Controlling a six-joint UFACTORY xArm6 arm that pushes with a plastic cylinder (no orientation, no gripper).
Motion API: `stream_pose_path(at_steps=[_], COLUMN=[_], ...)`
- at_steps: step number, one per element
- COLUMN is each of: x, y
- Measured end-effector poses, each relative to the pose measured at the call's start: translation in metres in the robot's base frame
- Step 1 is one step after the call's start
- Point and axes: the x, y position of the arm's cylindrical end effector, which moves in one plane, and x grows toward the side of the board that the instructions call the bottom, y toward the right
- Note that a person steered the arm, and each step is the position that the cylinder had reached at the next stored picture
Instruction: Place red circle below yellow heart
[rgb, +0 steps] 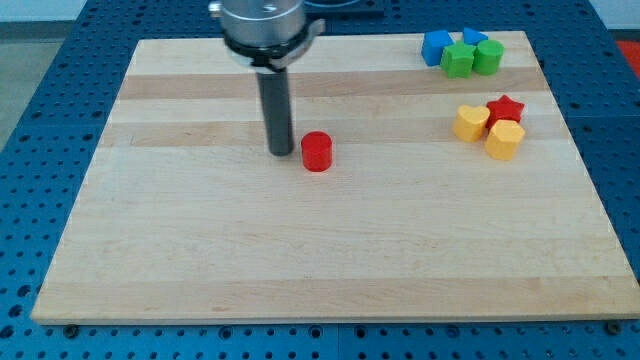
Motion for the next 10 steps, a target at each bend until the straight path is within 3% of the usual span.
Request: stream_pose_path(at_steps=[1,3,5,7,8,9,10], x=[0.011,0.012,0.012,0.016,0.045,0.059,0.052], y=[-0.009,0.089,0.078,0.156,0.124,0.133,0.137])
